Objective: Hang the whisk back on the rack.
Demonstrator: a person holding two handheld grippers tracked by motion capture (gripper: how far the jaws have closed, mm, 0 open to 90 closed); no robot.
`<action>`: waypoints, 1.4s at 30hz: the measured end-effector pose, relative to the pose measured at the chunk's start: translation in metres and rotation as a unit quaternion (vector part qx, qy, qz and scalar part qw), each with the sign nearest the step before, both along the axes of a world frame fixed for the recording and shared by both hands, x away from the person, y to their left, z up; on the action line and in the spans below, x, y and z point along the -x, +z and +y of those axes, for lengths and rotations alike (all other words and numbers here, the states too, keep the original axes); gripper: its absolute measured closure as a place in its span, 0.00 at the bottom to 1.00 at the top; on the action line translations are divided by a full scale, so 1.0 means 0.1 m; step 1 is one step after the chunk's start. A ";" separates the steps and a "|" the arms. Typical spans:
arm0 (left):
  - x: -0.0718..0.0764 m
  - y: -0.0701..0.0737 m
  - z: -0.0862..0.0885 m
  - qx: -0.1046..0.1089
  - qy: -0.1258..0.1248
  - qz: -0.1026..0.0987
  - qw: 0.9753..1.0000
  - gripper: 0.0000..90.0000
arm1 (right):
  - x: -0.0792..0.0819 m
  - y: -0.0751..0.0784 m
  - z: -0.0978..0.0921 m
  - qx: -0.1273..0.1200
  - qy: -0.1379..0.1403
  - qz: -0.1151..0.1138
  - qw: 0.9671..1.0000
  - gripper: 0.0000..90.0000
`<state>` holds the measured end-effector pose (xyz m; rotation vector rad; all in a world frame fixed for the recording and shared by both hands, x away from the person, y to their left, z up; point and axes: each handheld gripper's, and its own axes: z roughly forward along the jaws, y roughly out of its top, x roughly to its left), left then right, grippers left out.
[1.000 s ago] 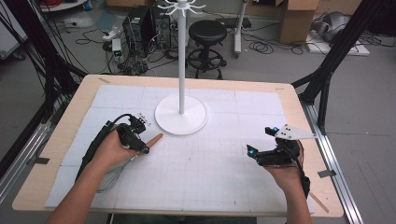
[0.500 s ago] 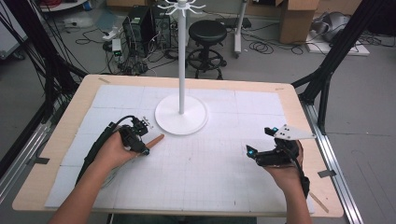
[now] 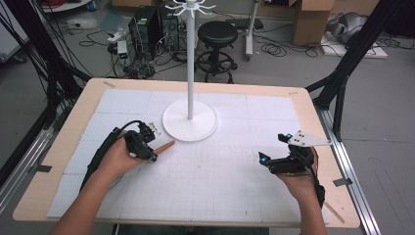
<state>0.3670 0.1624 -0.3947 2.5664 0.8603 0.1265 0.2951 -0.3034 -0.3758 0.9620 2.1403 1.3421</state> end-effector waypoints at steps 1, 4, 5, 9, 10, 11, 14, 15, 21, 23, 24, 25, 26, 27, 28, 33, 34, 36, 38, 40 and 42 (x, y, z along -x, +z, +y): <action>0.01 0.05 0.02 0.012 -0.004 -0.007 1.000 0.80 | 0.00 0.00 0.00 0.001 0.000 0.000 1.000 0.00; 0.03 0.21 0.08 0.051 -0.011 -0.022 0.998 0.80 | 0.00 0.00 0.01 0.002 0.001 -0.001 1.000 0.00; 0.03 0.21 0.08 0.051 -0.011 -0.022 0.998 0.80 | 0.00 0.00 0.01 0.002 0.000 -0.001 1.000 0.00; 0.08 0.39 0.10 0.091 -0.015 -0.041 0.995 0.80 | 0.00 0.00 0.01 0.001 0.000 -0.001 1.000 0.00; 0.09 0.43 0.09 0.094 -0.021 -0.045 0.994 0.80 | 0.00 0.00 0.01 0.001 0.001 -0.001 1.000 0.00; 0.09 0.43 0.09 0.094 -0.021 -0.045 0.994 0.80 | 0.00 0.00 0.01 0.001 0.002 -0.001 1.000 0.00; 0.10 0.54 0.07 0.111 -0.032 -0.053 0.992 0.80 | 0.00 0.00 0.01 0.001 0.002 -0.001 1.000 0.00; 0.11 0.62 0.05 0.115 -0.042 -0.061 0.991 0.80 | 0.00 0.00 0.01 0.000 0.001 -0.001 1.000 0.00; 0.12 0.80 -0.01 0.139 -0.054 -0.081 0.985 0.80 | 0.00 0.00 0.00 -0.001 0.001 -0.001 1.000 0.00; 0.13 0.85 -0.02 0.150 -0.054 -0.085 0.983 0.80 | 0.00 0.00 0.00 -0.001 0.001 -0.001 1.000 0.00; 0.13 0.85 -0.02 0.150 -0.054 -0.085 0.983 0.80 | 0.00 0.00 0.00 -0.001 0.001 -0.001 1.000 0.00; 0.13 0.91 -0.02 0.159 -0.057 -0.093 0.981 0.80 | 0.00 0.00 0.00 -0.002 0.001 -0.001 1.000 0.00; 0.13 0.91 -0.02 0.159 -0.057 -0.093 0.981 0.80 | 0.00 0.00 0.00 -0.001 0.001 -0.001 1.000 0.00; 0.13 0.93 -0.02 0.169 -0.058 -0.094 0.980 0.80 | 0.00 0.00 0.00 -0.001 0.001 -0.001 1.000 0.00; 0.13 0.95 -0.01 0.172 -0.059 -0.096 0.979 0.80 | 0.00 0.00 0.00 -0.002 0.001 -0.001 1.000 0.00; 0.13 1.08 0.02 0.198 -0.069 -0.112 0.971 0.80 | 0.00 0.00 0.01 0.000 0.003 0.001 1.000 0.00; 0.13 1.08 0.02 0.198 -0.069 -0.112 0.971 0.80 | 0.00 0.00 0.01 0.000 0.003 0.001 1.000 0.00; 0.14 1.16 0.03 0.215 -0.073 -0.116 0.967 0.80 | 0.00 -0.01 0.02 0.001 0.003 0.002 1.000 0.00; 0.14 1.19 0.02 0.223 -0.075 -0.119 0.965 0.80 | 0.00 -0.01 0.03 0.000 0.003 0.003 1.000 0.00; 0.13 1.24 0.03 0.231 -0.078 -0.121 0.962 0.80 | -0.01 -0.02 0.03 0.003 0.004 0.003 1.000 0.00; 0.11 1.32 0.02 0.243 -0.083 -0.123 0.959 0.80 | 0.00 -0.02 0.03 0.002 0.004 0.004 1.000 0.00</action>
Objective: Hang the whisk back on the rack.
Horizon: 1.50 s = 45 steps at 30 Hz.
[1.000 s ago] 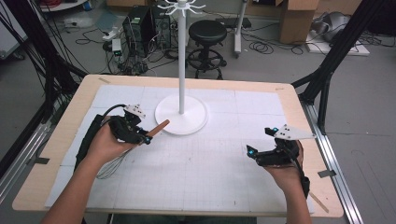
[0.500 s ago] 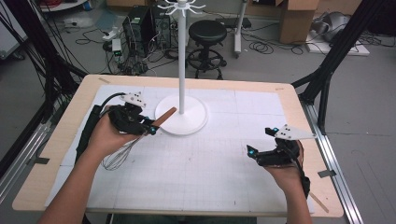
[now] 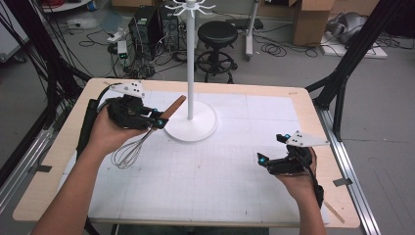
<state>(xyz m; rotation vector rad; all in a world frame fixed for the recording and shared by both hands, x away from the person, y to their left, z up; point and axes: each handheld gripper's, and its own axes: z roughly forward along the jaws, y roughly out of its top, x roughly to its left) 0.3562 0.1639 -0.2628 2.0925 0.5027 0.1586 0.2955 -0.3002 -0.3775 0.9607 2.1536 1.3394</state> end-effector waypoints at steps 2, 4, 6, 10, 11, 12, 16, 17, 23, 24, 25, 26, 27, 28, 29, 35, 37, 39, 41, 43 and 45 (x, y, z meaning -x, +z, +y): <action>-0.01 0.02 0.00 0.003 -0.001 -0.002 1.000 0.80 | 0.00 0.00 0.00 0.000 0.000 0.000 1.000 0.00; -0.02 0.07 -0.01 0.012 -0.001 -0.006 1.000 0.80 | 0.00 0.00 -0.01 -0.001 0.000 -0.001 1.000 0.00; -0.04 0.12 -0.02 0.019 -0.004 -0.014 1.000 0.80 | 0.00 0.00 -0.01 -0.002 0.000 -0.001 1.000 0.00; -0.06 0.17 -0.03 0.025 -0.004 -0.018 1.000 0.80 | 0.01 0.00 0.00 -0.002 0.000 0.000 1.000 0.00; -0.07 0.21 -0.04 0.032 -0.007 -0.022 0.999 0.80 | 0.01 0.00 0.00 -0.002 0.000 0.000 1.000 0.00; -0.07 0.21 -0.04 0.032 -0.007 -0.022 0.999 0.80 | 0.01 0.00 0.00 -0.002 0.000 0.000 1.000 0.00; -0.11 0.32 -0.09 0.046 -0.015 -0.036 0.998 0.80 | 0.00 0.00 0.00 0.001 0.000 -0.001 1.000 0.00; -0.11 0.32 -0.09 0.046 -0.015 -0.036 0.998 0.80 | 0.00 0.00 0.00 0.001 0.000 -0.001 1.000 0.00; -0.16 0.47 -0.16 0.041 -0.011 -0.050 0.998 0.80 | 0.01 0.00 0.00 -0.001 0.001 -0.001 1.000 0.00; -0.18 0.53 -0.17 0.048 -0.012 -0.052 0.997 0.80 | 0.01 0.00 0.00 -0.001 0.001 -0.001 1.000 0.00; -0.19 0.55 -0.17 0.053 -0.011 -0.051 0.997 0.80 | 0.01 0.00 0.00 -0.001 0.001 -0.001 1.000 0.00; -0.20 0.57 -0.17 0.055 -0.010 -0.053 0.997 0.80 | 0.01 0.00 0.00 0.000 0.001 -0.001 1.000 0.00; -0.20 0.57 -0.17 0.055 -0.010 -0.053 0.997 0.80 | 0.01 0.00 0.00 0.000 0.001 -0.001 1.000 0.00; -0.21 0.60 -0.18 0.058 -0.009 -0.056 0.997 0.80 | 0.01 0.00 0.00 0.000 0.002 -0.002 1.000 0.00; -0.22 0.62 -0.18 0.058 -0.010 -0.056 0.997 0.80 | 0.01 0.00 0.00 0.000 0.002 -0.002 1.000 0.00; -0.27 0.73 -0.18 0.062 0.000 -0.063 0.996 0.80 | 0.01 0.00 -0.01 0.000 -0.001 -0.002 1.000 0.00; -0.28 0.76 -0.19 0.062 0.002 -0.067 0.996 0.80 | 0.01 0.00 -0.01 0.000 -0.001 -0.003 1.000 0.00; -0.29 0.80 -0.20 0.062 0.000 -0.068 0.996 0.80 | 0.01 0.00 -0.01 -0.001 -0.001 -0.001 1.000 0.00; -0.30 0.84 -0.21 0.064 0.001 -0.071 0.995 0.80 | 0.01 0.00 -0.01 0.000 -0.001 -0.001 1.000 0.00; -0.31 0.89 -0.22 0.066 0.003 -0.072 0.995 0.80 | 0.01 0.00 -0.01 0.000 0.000 -0.001 1.000 0.00; -0.33 0.91 -0.22 0.066 0.002 -0.071 0.995 0.80 | 0.01 0.00 -0.01 0.000 0.001 0.000 1.000 0.00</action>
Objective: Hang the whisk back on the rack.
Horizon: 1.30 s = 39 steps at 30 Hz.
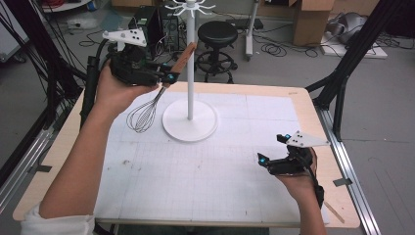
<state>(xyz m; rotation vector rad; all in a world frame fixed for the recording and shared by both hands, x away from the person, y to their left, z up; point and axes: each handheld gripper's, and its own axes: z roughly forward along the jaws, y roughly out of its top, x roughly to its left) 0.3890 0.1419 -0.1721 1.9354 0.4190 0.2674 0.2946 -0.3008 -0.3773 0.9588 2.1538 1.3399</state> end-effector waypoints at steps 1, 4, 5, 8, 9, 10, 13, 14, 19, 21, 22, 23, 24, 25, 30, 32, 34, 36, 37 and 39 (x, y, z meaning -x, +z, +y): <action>-0.01 0.02 0.00 0.002 -0.001 0.002 1.000 0.80 | 0.00 0.00 0.00 0.000 0.000 -0.001 1.000 0.00; -0.06 0.08 -0.01 0.005 0.002 0.001 1.000 0.80 | 0.00 0.00 0.00 0.000 0.000 -0.001 1.000 0.00; -0.08 0.12 -0.02 0.005 0.005 0.000 1.000 0.80 | 0.00 0.00 0.00 0.001 -0.002 -0.001 1.000 0.00; -0.10 0.16 -0.02 0.000 0.009 -0.004 1.000 0.80 | 0.00 -0.01 -0.01 0.000 -0.003 0.002 1.000 0.00; -0.13 0.20 -0.03 -0.003 0.012 -0.004 1.000 0.80 | 0.00 -0.01 -0.01 0.000 -0.002 0.002 1.000 0.00; -0.13 0.20 -0.03 -0.003 0.012 -0.004 1.000 0.80 | 0.00 -0.02 -0.01 0.000 -0.004 0.003 1.000 0.00; -0.19 0.24 -0.04 0.001 0.015 -0.002 1.000 0.80 | 0.00 -0.02 -0.01 0.001 -0.002 0.003 1.000 0.00; -0.21 0.25 -0.04 0.001 0.016 -0.003 1.000 0.80 | 0.00 -0.02 -0.01 0.001 -0.002 0.003 1.000 0.00; -0.28 0.31 -0.08 0.005 0.016 -0.001 1.000 0.80 | -0.01 -0.04 -0.03 0.001 -0.006 0.005 1.000 0.00; -0.30 0.33 -0.08 0.009 0.011 0.001 1.000 0.80 | -0.01 -0.04 -0.03 0.000 -0.007 0.006 1.000 0.00; -0.30 0.34 -0.09 0.011 0.012 0.000 1.000 0.80 | -0.01 -0.04 -0.03 0.000 -0.007 0.006 1.000 0.00; -0.31 0.34 -0.09 0.010 0.012 0.002 1.000 0.80 | -0.01 -0.05 -0.04 0.000 -0.006 0.005 1.000 0.00; -0.32 0.35 -0.09 0.010 0.012 0.003 1.000 0.80 | -0.01 -0.05 -0.04 0.000 -0.006 0.005 1.000 0.00; -0.33 0.35 -0.09 0.012 0.013 0.003 1.000 0.80 | -0.01 -0.05 -0.04 0.001 -0.006 0.005 1.000 0.00; -0.40 0.34 -0.05 0.020 0.014 0.019 1.000 0.80 | 0.00 -0.05 -0.04 0.001 -0.007 0.008 1.000 0.00; -0.41 0.33 -0.05 0.020 0.016 0.021 0.999 0.80 | 0.00 -0.05 -0.04 0.000 -0.008 0.007 1.000 0.00; -0.43 0.32 -0.05 0.020 0.016 0.023 0.999 0.80 | 0.00 -0.05 -0.05 0.000 -0.008 0.006 1.000 0.00; -0.43 0.32 -0.05 0.024 0.015 0.024 0.999 0.80 | 0.00 -0.05 -0.06 -0.001 -0.008 0.005 1.000 0.00; -0.44 0.32 -0.05 0.025 0.015 0.024 0.999 0.80 | 0.00 -0.05 -0.06 -0.001 -0.009 0.006 1.000 0.00; -0.45 0.32 -0.04 0.022 0.018 0.024 0.999 0.80 | 0.00 -0.05 -0.06 -0.001 -0.008 0.007 1.000 0.00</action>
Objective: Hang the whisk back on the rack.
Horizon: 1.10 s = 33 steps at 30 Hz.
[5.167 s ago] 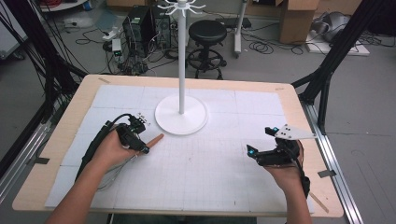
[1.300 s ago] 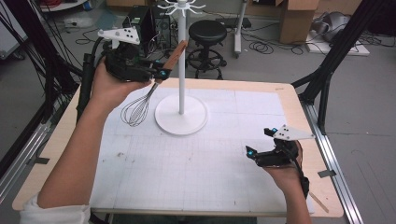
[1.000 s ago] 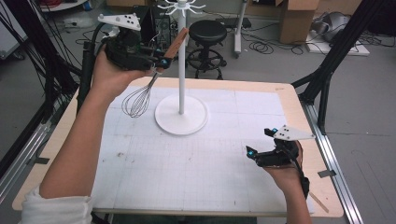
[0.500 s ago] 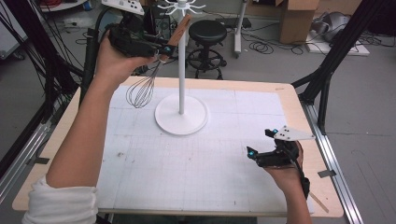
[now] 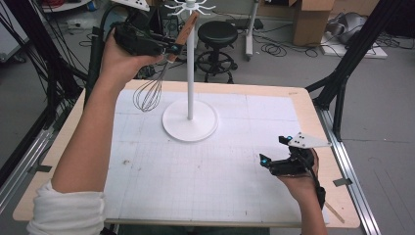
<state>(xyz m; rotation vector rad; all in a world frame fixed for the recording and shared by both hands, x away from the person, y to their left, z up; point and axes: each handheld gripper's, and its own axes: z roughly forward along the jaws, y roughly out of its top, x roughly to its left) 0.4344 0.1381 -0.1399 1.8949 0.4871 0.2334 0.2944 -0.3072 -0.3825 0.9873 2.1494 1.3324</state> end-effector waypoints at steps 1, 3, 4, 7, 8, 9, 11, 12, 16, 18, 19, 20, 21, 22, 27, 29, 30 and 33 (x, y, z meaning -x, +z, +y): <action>0.00 0.00 0.00 0.000 0.000 0.000 1.000 0.80 | 0.00 0.00 0.00 0.000 0.000 0.000 1.000 0.00; -0.01 0.00 0.01 0.003 -0.001 0.002 1.000 0.80 | 0.00 0.00 0.00 0.000 0.000 0.000 1.000 0.00; -0.02 -0.01 0.01 0.003 -0.002 0.001 1.000 0.80 | 0.00 0.00 0.00 0.000 0.001 0.000 1.000 0.00; -0.03 -0.02 0.00 0.006 -0.004 0.003 1.000 0.80 | 0.00 0.00 0.00 -0.001 0.001 -0.001 1.000 0.00; -0.03 -0.02 -0.01 0.006 -0.003 0.003 1.000 0.80 | 0.00 0.00 -0.01 -0.001 0.000 -0.002 1.000 0.00; -0.04 -0.02 -0.02 0.006 -0.004 0.003 1.000 0.80 | 0.00 0.00 -0.01 -0.001 -0.001 0.000 1.000 0.00; -0.04 -0.02 -0.04 0.006 -0.006 0.003 1.000 0.80 | 0.00 0.00 -0.01 -0.001 0.000 -0.001 1.000 0.00; -0.04 -0.03 -0.05 0.005 -0.008 0.003 1.000 0.80 | 0.00 0.00 -0.01 -0.001 0.000 -0.001 1.000 0.00; -0.06 -0.02 -0.12 0.000 -0.008 0.007 1.000 0.80 | 0.01 0.00 -0.01 -0.002 -0.001 0.000 1.000 0.00; -0.06 -0.02 -0.14 0.001 -0.007 0.007 1.000 0.80 | 0.01 0.00 -0.01 -0.003 -0.001 0.002 1.000 0.00; -0.07 -0.02 -0.15 -0.002 -0.007 0.007 1.000 0.80 | 0.01 0.00 -0.02 -0.003 -0.002 -0.001 1.000 0.00; -0.08 -0.02 -0.17 -0.003 -0.009 0.010 1.000 0.80 | 0.01 0.00 -0.02 -0.002 -0.001 -0.001 1.000 0.00; -0.09 -0.02 -0.19 -0.003 -0.008 0.011 1.000 0.80 | 0.01 0.00 -0.02 -0.002 -0.001 -0.001 1.000 0.00; -0.09 -0.02 -0.20 -0.007 -0.006 0.009 1.000 0.80 | 0.01 0.01 -0.03 -0.003 -0.003 0.000 1.000 0.00; -0.11 -0.03 -0.19 0.004 -0.006 0.010 1.000 0.80 | 0.02 0.01 -0.05 -0.003 -0.005 -0.002 1.000 0.00; -0.11 -0.03 -0.17 0.005 -0.006 0.010 1.000 0.80 | 0.02 0.00 -0.06 -0.003 -0.005 -0.001 1.000 0.00; -0.11 -0.03 -0.17 0.005 -0.006 0.010 1.000 0.80 | 0.02 0.00 -0.06 -0.004 -0.006 -0.001 1.000 0.00; -0.11 -0.03 -0.17 0.008 -0.007 0.011 1.000 0.80 | 0.02 0.00 -0.06 -0.002 -0.005 0.001 1.000 0.00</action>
